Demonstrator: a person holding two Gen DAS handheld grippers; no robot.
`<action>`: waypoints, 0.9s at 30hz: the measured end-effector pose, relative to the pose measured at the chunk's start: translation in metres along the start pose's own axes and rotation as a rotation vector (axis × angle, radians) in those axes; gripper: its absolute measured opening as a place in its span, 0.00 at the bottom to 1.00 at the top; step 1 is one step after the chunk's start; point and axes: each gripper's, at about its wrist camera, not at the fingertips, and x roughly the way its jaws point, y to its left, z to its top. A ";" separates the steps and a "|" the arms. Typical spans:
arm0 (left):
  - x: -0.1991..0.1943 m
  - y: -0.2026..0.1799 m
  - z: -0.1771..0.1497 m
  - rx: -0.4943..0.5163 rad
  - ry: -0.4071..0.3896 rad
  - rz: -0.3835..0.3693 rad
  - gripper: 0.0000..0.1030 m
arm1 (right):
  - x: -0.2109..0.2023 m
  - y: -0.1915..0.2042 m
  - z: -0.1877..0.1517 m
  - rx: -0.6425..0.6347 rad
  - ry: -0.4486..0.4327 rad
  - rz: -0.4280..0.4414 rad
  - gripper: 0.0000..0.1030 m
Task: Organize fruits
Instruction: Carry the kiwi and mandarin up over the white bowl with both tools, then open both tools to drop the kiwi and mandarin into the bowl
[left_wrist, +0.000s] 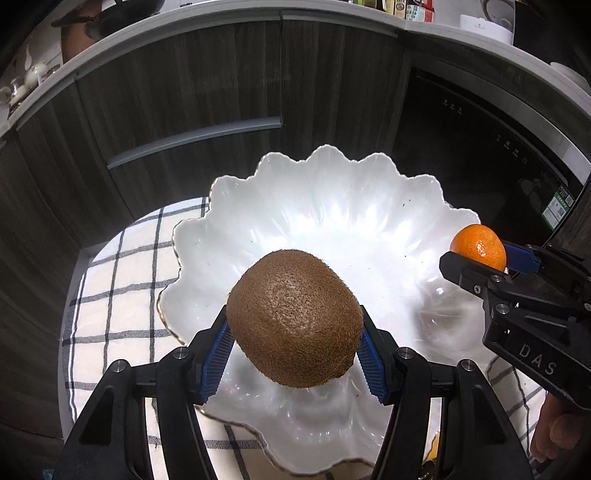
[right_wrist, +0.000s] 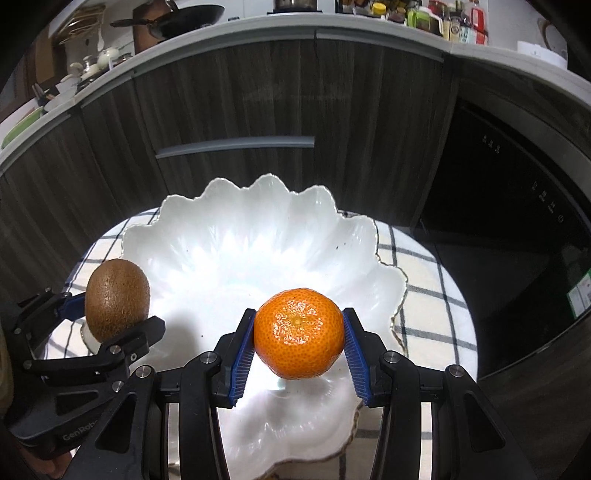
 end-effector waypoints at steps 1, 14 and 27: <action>0.002 0.000 0.001 -0.001 0.007 0.000 0.60 | 0.002 0.000 0.000 -0.001 0.006 0.002 0.45; 0.020 0.005 -0.005 -0.006 0.073 0.005 0.60 | 0.017 0.003 -0.002 -0.024 0.044 0.004 0.45; 0.010 0.004 0.001 0.017 0.032 0.057 0.81 | 0.019 -0.003 -0.003 0.003 0.051 -0.017 0.70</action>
